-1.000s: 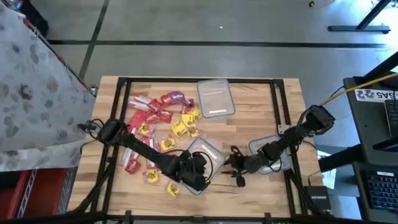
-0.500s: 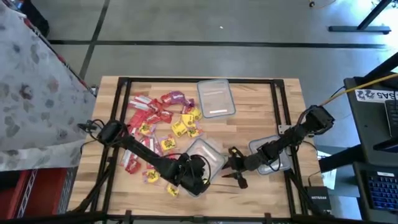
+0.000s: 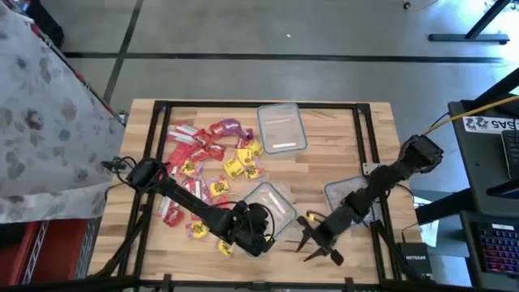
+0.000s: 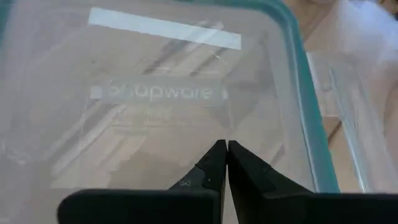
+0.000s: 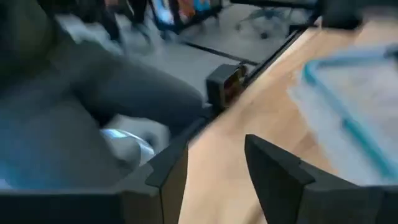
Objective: Sort candy
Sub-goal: Open the top rectangular transparent food container
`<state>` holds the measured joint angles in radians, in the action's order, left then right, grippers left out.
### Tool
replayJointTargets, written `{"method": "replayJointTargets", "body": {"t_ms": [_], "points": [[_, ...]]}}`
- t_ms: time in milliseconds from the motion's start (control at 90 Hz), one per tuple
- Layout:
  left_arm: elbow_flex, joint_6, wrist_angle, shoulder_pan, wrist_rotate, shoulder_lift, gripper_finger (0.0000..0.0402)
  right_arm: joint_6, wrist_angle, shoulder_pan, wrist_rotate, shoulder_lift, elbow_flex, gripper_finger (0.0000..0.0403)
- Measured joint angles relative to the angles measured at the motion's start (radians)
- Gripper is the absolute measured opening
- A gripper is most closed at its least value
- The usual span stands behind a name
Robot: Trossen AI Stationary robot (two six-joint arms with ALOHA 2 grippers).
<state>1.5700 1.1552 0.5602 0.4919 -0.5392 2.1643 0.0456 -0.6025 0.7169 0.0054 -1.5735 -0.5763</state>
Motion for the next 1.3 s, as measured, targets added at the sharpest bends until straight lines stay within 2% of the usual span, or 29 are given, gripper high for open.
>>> {"method": "replayJointTargets", "body": {"t_ms": [144, 267, 322, 444, 522, 711, 767, 889, 1133, 1211, 1300], "points": [[0.0, 0.0, -0.001, 0.0, -0.001, 0.0, 0.0, 0.275, 0.162, 0.066, 0.366, -0.039, -0.07, 0.0147], [0.0, -0.011, -0.023, -0.001, -0.004, 0.002, 0.0, 0.438, 0.144, 0.066, 0.463, -0.097, -0.088, 0.0147], [0.0, -0.019, -0.041, -0.002, -0.004, 0.004, 0.0, 0.461, 0.141, 0.06, 0.521, -0.131, -0.094, 0.0147], [-0.002, -0.03, -0.055, -0.003, -0.004, 0.004, 0.0, 0.483, 0.126, 0.045, 0.541, -0.185, -0.108, 0.0145], [-0.002, -0.034, -0.056, -0.003, -0.004, 0.004, 0.0, 0.456, 0.125, 0.043, 0.555, -0.193, -0.125, 0.0129], [-0.005, -0.039, -0.046, 0.004, -0.003, -0.012, 0.0, 0.436, 0.201, 0.047, 0.558, -0.186, -0.172, 0.0026], [-0.005, -0.041, -0.034, 0.007, -0.004, -0.026, 0.0, 0.434, 0.231, 0.047, 0.567, -0.186, -0.184, 0.0009], [-0.006, -0.063, -0.023, 0.015, -0.029, -0.051, 0.0, 0.434, 0.249, 0.054, 0.619, -0.186, -0.206, 0.0024], [-0.006, -0.062, -0.018, 0.024, -0.064, -0.067, 0.0, 0.507, 0.246, 0.1, 0.866, -0.183, -0.266, 0.0042], [-0.006, -0.06, -0.018, 0.024, -0.069, -0.067, 0.0, 0.531, 0.247, 0.103, 0.868, -0.182, -0.27, 0.0042], [-0.006, -0.06, -0.018, 0.024, -0.07, -0.068, 0.0, 0.528, 0.3, 0.099, 0.789, -0.183, -0.269, 0.0044]]}}
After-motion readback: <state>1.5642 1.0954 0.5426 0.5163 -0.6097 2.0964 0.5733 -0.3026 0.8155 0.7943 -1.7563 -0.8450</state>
